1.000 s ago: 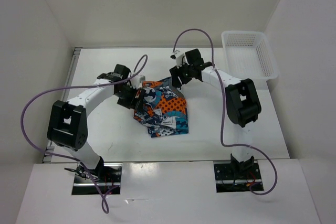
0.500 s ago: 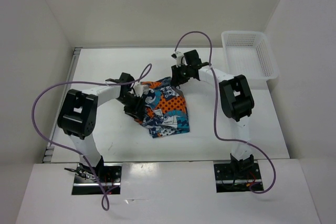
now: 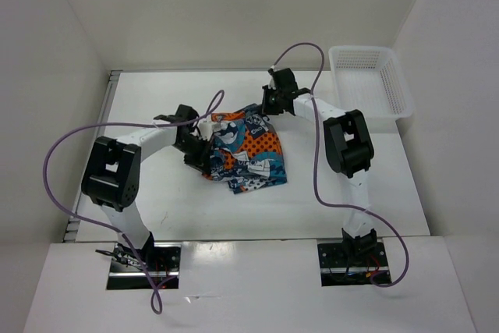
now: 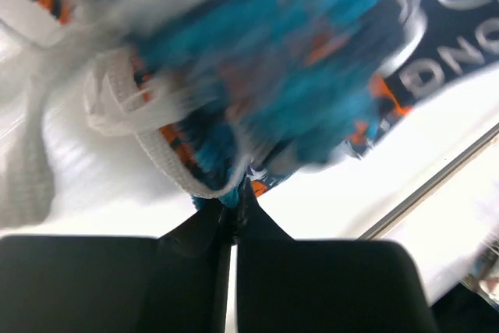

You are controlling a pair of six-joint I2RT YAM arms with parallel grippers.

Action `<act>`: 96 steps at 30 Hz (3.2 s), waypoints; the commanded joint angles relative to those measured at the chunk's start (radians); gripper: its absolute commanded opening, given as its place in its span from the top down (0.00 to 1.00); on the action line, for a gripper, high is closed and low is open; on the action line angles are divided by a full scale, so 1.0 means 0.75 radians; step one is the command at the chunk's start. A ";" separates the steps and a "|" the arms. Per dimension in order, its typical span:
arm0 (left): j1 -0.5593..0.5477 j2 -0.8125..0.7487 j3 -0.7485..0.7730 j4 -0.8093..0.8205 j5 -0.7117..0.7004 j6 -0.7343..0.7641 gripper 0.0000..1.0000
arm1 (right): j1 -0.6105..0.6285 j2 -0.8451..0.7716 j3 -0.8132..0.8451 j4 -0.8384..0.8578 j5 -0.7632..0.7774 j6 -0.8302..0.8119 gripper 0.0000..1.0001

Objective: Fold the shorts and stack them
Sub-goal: Fold the shorts

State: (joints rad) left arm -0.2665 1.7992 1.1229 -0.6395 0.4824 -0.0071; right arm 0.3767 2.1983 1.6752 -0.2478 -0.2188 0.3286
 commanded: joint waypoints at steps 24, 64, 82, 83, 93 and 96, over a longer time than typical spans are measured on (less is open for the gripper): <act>-0.013 -0.196 0.215 -0.080 -0.140 0.009 0.32 | -0.089 -0.329 -0.076 0.063 0.110 -0.303 0.19; -0.052 0.186 0.417 0.000 -0.103 0.009 0.85 | -0.101 -0.109 -0.099 0.175 -0.113 -0.226 0.25; -0.052 0.119 0.432 -0.072 -0.167 0.009 1.00 | -0.101 0.118 0.079 0.199 -0.138 -0.003 0.84; -0.052 0.119 0.432 -0.092 -0.167 0.009 1.00 | -0.101 0.119 0.080 0.199 -0.081 0.016 0.98; -0.052 0.074 0.284 -0.131 -0.242 0.009 1.00 | -0.144 0.119 0.202 0.146 0.057 0.169 1.00; -0.052 0.102 0.284 -0.119 -0.277 0.009 1.00 | -0.144 0.119 0.174 0.146 0.018 0.181 1.00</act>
State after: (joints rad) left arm -0.3046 1.8801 1.3495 -0.6918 0.3061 -0.0044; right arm 0.2836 2.2959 1.7966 -0.1585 -0.2260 0.4267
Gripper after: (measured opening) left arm 0.049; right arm 0.004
